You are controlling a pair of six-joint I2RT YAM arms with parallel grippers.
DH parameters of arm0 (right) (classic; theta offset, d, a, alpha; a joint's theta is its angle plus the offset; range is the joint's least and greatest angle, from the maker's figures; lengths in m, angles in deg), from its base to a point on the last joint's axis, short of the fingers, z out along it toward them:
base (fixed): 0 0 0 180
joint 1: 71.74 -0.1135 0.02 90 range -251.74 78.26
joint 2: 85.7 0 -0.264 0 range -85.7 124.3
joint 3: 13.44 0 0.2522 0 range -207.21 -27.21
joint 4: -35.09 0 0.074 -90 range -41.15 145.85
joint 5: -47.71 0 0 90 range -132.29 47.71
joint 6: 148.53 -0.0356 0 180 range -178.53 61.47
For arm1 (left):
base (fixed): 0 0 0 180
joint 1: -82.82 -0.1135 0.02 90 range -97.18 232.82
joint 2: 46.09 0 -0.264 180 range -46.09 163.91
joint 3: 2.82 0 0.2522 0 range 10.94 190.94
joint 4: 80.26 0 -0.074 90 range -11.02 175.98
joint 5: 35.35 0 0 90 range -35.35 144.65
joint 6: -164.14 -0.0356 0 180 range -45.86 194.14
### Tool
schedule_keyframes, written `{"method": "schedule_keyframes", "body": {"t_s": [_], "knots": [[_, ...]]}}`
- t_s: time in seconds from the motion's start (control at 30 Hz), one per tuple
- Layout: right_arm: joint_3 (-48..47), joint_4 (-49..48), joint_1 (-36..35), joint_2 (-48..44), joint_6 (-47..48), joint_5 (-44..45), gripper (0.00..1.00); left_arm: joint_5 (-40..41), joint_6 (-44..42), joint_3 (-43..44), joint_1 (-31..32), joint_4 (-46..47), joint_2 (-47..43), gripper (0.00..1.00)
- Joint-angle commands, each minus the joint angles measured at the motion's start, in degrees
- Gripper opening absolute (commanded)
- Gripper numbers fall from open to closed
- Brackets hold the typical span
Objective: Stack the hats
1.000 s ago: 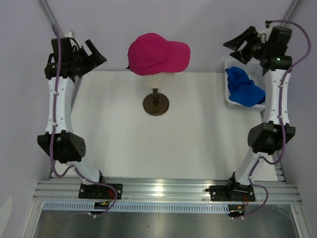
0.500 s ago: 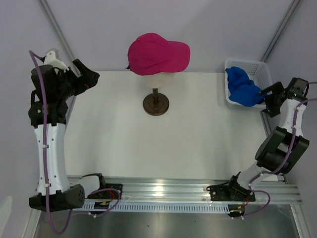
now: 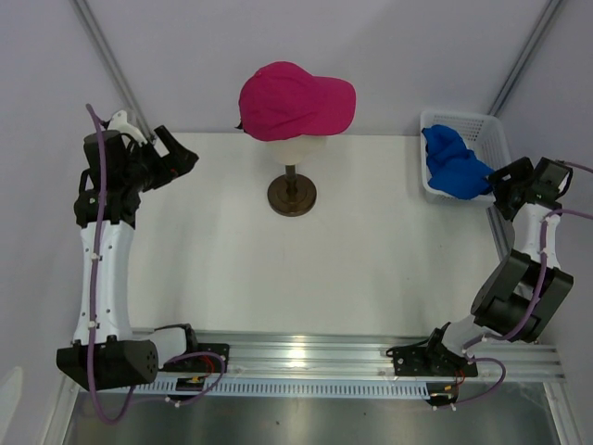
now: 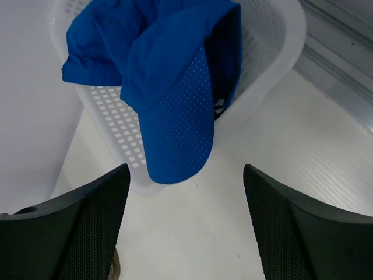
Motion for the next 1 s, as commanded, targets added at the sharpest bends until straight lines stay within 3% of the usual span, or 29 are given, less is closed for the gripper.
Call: {"method": "schedule_keyframes", "body": {"t_s": [0.0,0.37,0.8,0.9,0.97], "knots": [[-0.7,-6.7,0.3,2.2,-0.4,1.3,0.8,-1.7,0.1,-1.0,0.0,3.6,-0.4,0.99],[-4.6,-10.5,-1.1,9.4,5.5,-2.3,0.78,-0.1,-0.6,0.4,0.0,3.1,0.5,1.0],[-7.3,-12.9,-2.2,17.1,4.2,-6.2,0.7,-0.3,-0.1,2.6,0.0,2.5,2.2,1.0],[-7.7,-14.5,-2.6,17.5,3.4,-7.9,0.58,-0.3,0.0,3.1,0.0,2.3,1.9,0.99],[-8.2,-15.5,-2.8,17.3,2.6,-9.3,0.42,-0.4,0.4,3.6,0.0,2.5,1.3,0.99]]}}
